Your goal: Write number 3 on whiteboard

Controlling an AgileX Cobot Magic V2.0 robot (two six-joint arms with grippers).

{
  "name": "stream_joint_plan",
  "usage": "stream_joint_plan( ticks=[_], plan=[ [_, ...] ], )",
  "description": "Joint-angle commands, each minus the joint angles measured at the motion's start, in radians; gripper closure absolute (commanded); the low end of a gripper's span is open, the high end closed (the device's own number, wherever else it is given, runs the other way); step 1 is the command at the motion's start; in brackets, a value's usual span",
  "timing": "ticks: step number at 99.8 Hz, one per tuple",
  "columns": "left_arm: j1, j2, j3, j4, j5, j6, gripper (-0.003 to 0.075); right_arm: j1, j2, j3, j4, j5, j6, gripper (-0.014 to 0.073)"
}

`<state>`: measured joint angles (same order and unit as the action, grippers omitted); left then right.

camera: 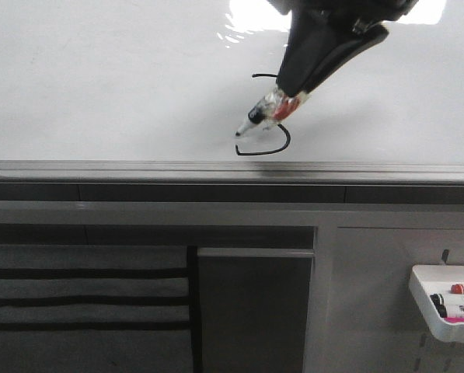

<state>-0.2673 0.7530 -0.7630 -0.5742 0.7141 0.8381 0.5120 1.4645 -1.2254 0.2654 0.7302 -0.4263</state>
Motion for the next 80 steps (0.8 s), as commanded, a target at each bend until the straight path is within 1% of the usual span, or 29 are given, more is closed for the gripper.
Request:
stream_joint_plan(
  ticks=[1, 14, 30, 45, 59, 64, 69, 74, 80],
  plan=[
    [0.002, -0.004, -0.026, -0.037, -0.054, -0.008, 0.0294, 0.009, -0.14, 0.025, 0.045, -0.074, -0.013, 0.0585],
    [0.002, -0.004, -0.026, -0.037, -0.054, -0.008, 0.0294, 0.025, -0.293, 0.147, 0.047, -0.145, -0.032, 0.0585],
    [0.002, -0.004, -0.026, -0.037, -0.054, -0.008, 0.0294, 0.025, -0.424, 0.241, 0.047, -0.137, -0.086, 0.0585],
    [0.002, -0.004, -0.026, -0.037, -0.054, -0.008, 0.0294, 0.025, -0.485, 0.284, 0.045, -0.118, -0.114, 0.0585],
    [0.002, -0.004, -0.026, -0.037, -0.054, -0.008, 0.0294, 0.025, -0.501, 0.298, 0.039, -0.115, -0.277, 0.0585],
    [0.002, -0.004, -0.026, -0.038, -0.054, -0.008, 0.0294, 0.025, -0.501, 0.298, 0.037, -0.12, -0.384, 0.0585],
    [0.002, -0.004, -0.026, -0.046, -0.073, -0.008, 0.0294, 0.025, -0.501, 0.298, 0.037, -0.12, -0.463, 0.0585],
    [0.002, 0.0, -0.026, -0.079, -0.078, -0.008, 0.0294, 0.025, -0.501, 0.298, 0.037, -0.126, -0.494, 0.0585],
    [0.002, 0.009, -0.026, -0.114, -0.078, -0.006, 0.0294, 0.025, -0.501, 0.298, 0.037, -0.143, -0.494, 0.0585]
  ],
)
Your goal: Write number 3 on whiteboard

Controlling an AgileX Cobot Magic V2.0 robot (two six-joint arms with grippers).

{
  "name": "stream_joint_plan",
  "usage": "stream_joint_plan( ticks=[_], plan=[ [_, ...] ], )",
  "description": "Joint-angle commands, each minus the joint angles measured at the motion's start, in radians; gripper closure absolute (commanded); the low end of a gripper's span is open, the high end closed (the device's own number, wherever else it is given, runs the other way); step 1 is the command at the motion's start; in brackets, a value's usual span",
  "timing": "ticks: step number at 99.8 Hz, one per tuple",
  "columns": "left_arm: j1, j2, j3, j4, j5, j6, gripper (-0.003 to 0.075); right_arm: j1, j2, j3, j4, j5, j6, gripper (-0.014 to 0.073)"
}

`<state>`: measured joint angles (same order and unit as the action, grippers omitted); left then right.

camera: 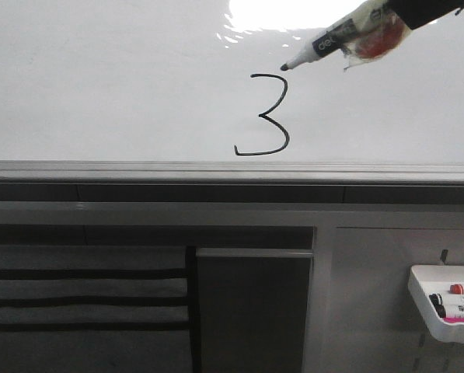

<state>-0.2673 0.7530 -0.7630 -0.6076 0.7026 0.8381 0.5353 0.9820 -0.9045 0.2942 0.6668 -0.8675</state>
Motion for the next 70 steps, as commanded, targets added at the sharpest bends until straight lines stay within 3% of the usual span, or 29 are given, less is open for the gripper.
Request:
stream_joint_plan(
  ticks=[1, 9, 22, 37, 70],
  plan=[
    [0.002, 0.009, -0.026, -0.085, -0.067, -0.004, 0.0294, 0.002, -0.019, -0.023, 0.008, -0.082, -0.053, 0.0585],
    [-0.013, 0.038, -0.03, -0.111, -0.033, 0.081, 0.0294, 0.013, -0.019, -0.023, 0.008, -0.108, -0.078, 0.0585],
    [-0.072, 0.112, -0.054, -0.135, 0.021, 0.246, 0.0294, 0.061, -0.019, -0.023, 0.008, -0.125, -0.251, 0.0585],
    [-0.185, 0.219, -0.123, -0.121, 0.023, 0.35, 0.0294, 0.129, -0.019, -0.023, 0.008, -0.187, -0.291, 0.0585],
    [-0.412, 0.429, -0.305, 0.034, 0.006, 0.372, 0.0294, 0.199, -0.019, -0.023, 0.008, -0.201, -0.324, 0.0585]
  ],
)
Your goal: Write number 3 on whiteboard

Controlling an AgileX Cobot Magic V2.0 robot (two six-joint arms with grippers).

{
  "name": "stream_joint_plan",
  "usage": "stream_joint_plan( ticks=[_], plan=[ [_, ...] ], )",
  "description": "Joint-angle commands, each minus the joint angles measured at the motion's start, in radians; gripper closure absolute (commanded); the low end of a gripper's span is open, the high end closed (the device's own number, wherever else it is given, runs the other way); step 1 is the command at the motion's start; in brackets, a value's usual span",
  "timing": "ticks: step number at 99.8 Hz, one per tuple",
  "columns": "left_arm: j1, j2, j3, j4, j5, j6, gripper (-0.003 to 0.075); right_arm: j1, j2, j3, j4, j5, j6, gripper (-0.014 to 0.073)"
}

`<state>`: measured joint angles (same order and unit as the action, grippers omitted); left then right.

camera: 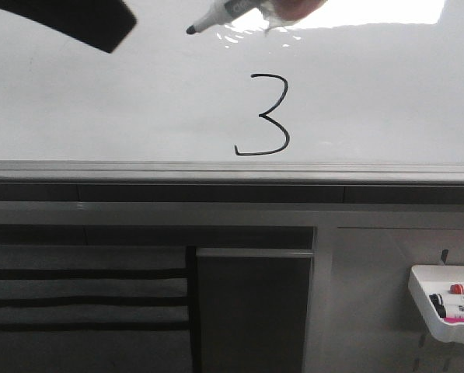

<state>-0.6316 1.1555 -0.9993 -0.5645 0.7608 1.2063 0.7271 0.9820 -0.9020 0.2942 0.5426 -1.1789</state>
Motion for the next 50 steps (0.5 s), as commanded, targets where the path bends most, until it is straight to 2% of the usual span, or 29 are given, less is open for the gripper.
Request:
stream_joint_plan(
  ticks=[1, 27, 50],
  plan=[
    [-0.05, 0.03, -0.075, -0.009, -0.054, 0.003, 0.0294, 0.008, -0.019, -0.025, 0.008, -0.076, -0.012, 0.0585],
    [-0.13, 0.153, -0.179, 0.028, -0.067, 0.003, 0.0294, 0.008, -0.019, -0.025, 0.008, -0.041, -0.012, 0.0585],
    [-0.164, 0.188, -0.209, 0.127, -0.082, 0.005, 0.0303, 0.008, -0.019, -0.025, 0.008, -0.04, -0.012, 0.0585]
  ],
)
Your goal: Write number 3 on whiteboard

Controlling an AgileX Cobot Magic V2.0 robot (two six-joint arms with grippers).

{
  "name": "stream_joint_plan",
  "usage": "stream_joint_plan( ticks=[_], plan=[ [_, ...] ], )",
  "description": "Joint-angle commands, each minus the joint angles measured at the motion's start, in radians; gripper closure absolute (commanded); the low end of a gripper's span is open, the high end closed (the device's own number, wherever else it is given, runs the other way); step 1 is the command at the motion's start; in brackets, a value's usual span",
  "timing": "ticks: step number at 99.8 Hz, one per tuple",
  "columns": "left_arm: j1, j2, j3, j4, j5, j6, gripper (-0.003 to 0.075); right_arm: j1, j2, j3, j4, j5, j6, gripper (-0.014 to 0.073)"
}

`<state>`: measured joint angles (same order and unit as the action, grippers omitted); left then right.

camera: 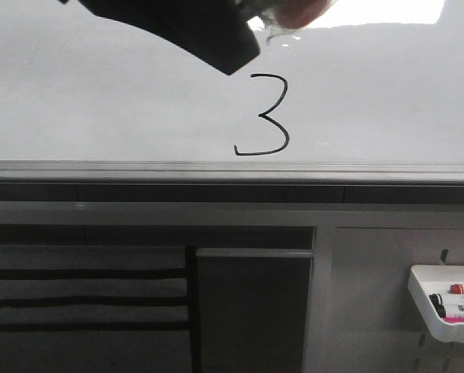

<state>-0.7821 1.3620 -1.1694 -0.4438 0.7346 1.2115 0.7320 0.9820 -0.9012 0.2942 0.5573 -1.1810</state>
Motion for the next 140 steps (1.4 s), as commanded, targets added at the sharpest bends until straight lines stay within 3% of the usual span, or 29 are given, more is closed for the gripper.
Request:
stream_joint_plan(
  ticks=[1, 17, 37, 58, 82, 110, 117, 134, 140],
  plan=[
    [-0.016, -0.018, -0.039, 0.011, -0.058, 0.0, 0.0303, 0.003, -0.019, -0.026, 0.008, -0.055, -0.01, 0.0585],
    [-0.017, -0.018, -0.039, 0.026, -0.061, 0.002, 0.0321, 0.003, -0.019, -0.026, 0.008, -0.055, -0.01, 0.0585],
    [-0.017, -0.018, -0.039, 0.02, -0.066, 0.022, 0.0524, 0.003, -0.019, -0.026, 0.008, -0.055, -0.01, 0.0585],
    [-0.017, -0.02, -0.039, 0.013, -0.066, 0.022, 0.0636, 0.003, -0.019, -0.026, 0.008, -0.055, -0.01, 0.0585],
    [-0.017, -0.022, -0.039, -0.016, -0.066, 0.022, 0.0699, 0.003, -0.019, -0.026, 0.008, -0.052, -0.01, 0.0585],
    [-0.017, -0.022, -0.039, -0.026, -0.064, 0.022, 0.0714, 0.003, -0.019, -0.026, 0.008, -0.044, -0.01, 0.0578],
    [-0.017, -0.022, -0.039, -0.029, -0.064, 0.02, 0.0714, 0.003, -0.019, -0.026, 0.008, -0.043, -0.01, 0.0524],
    [-0.013, -0.026, -0.039, -0.035, -0.066, 0.01, 0.0714, 0.003, -0.021, -0.026, 0.008, -0.043, 0.001, 0.0277],
    [-0.007, -0.029, -0.039, -0.035, -0.068, -0.012, 0.0714, 0.0, -0.037, -0.026, 0.008, -0.043, 0.001, 0.0227]
  ],
)
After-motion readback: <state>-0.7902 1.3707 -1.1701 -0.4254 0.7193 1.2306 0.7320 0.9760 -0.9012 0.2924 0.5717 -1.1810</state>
